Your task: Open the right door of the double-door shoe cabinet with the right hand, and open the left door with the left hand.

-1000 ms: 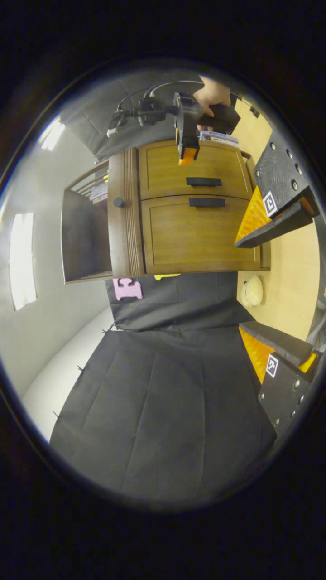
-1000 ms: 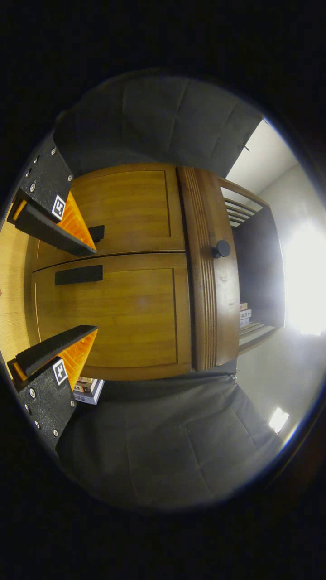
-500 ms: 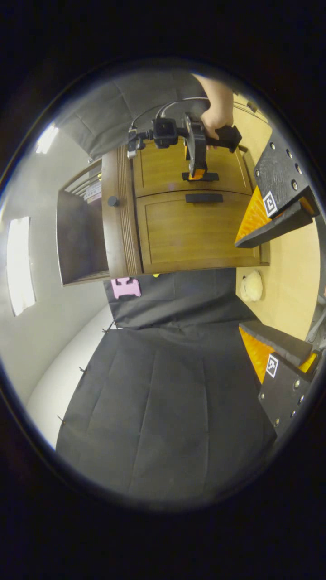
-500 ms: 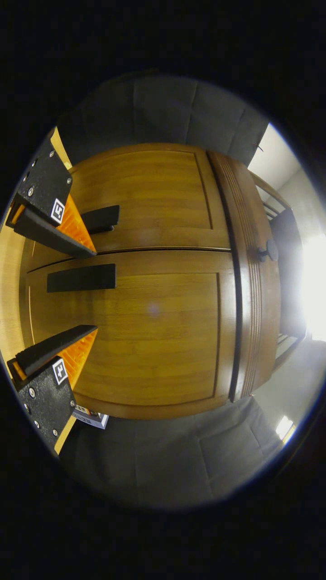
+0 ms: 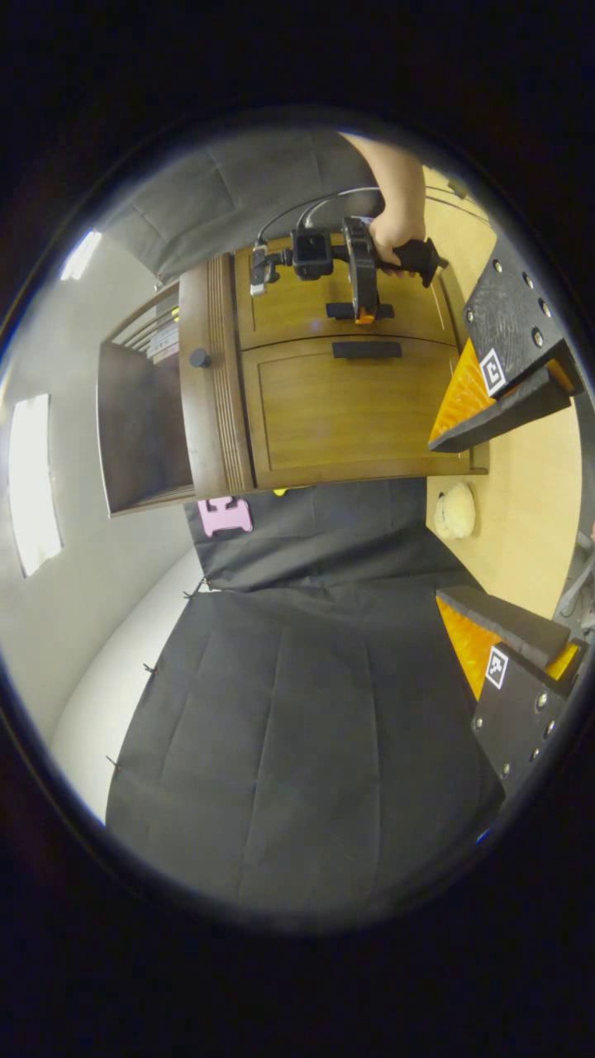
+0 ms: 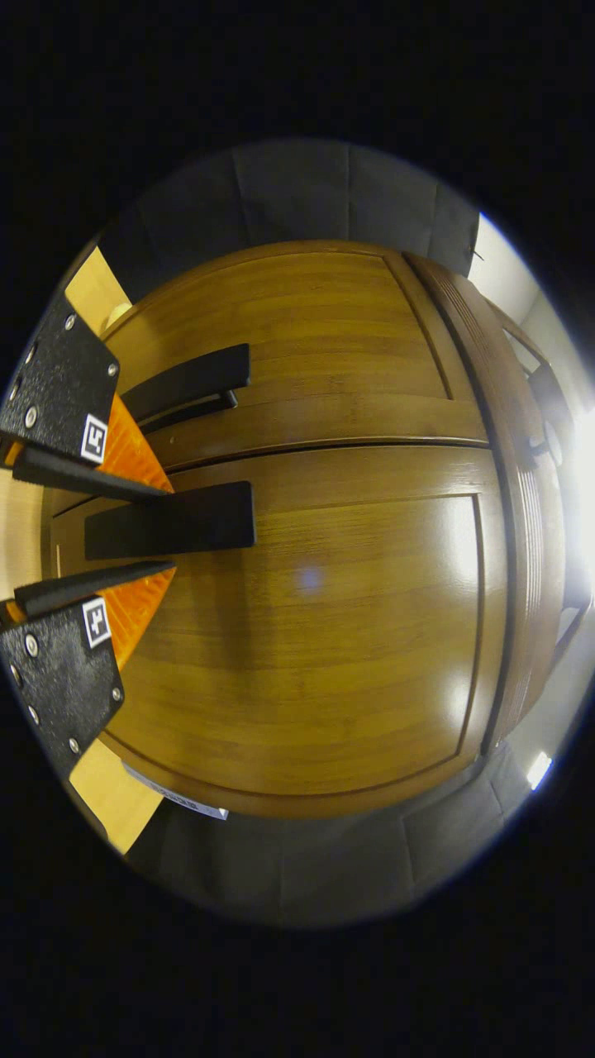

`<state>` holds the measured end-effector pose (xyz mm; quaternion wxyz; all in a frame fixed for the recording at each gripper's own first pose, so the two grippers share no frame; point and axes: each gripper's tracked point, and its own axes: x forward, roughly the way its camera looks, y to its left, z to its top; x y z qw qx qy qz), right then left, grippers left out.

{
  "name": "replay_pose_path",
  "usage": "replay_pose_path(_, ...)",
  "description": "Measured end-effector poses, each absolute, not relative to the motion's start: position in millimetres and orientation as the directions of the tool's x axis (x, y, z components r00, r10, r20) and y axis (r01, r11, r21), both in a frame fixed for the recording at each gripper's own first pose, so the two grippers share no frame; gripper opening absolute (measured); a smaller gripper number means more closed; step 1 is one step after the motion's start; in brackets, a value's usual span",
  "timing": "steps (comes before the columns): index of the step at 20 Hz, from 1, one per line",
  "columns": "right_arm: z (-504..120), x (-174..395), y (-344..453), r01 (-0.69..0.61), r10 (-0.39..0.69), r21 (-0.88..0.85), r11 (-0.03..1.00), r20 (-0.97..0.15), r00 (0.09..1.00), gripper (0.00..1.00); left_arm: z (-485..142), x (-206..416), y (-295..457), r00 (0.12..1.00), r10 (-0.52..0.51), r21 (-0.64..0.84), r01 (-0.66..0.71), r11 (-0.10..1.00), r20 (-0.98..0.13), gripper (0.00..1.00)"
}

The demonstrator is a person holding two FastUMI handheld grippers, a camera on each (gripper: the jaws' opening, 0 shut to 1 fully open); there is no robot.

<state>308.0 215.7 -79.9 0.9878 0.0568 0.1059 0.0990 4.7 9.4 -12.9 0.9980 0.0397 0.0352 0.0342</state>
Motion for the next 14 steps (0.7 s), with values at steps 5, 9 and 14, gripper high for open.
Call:
replay_pose_path(5, -81, 298, 213, -0.212, 0.232, 0.109, 0.971, -0.227, 0.946, 0.16, -9, 3, 8, 0.997, 0.057, 0.088, -0.052, 0.995, -0.055, 0.93)
replay_pose_path(9, -78, 279, 209, -0.224, 0.246, 0.119, 0.967, -0.226, 0.943, 0.17, -6, 2, 3, 0.999, 0.026, 0.080, -0.023, 0.997, -0.043, 1.00)
replay_pose_path(14, -76, 252, 198, -0.255, 0.275, 0.111, 0.961, -0.235, 0.932, 0.17, -3, -1, -3, 0.999, -0.027, 0.071, 0.030, 0.997, -0.033, 0.95)
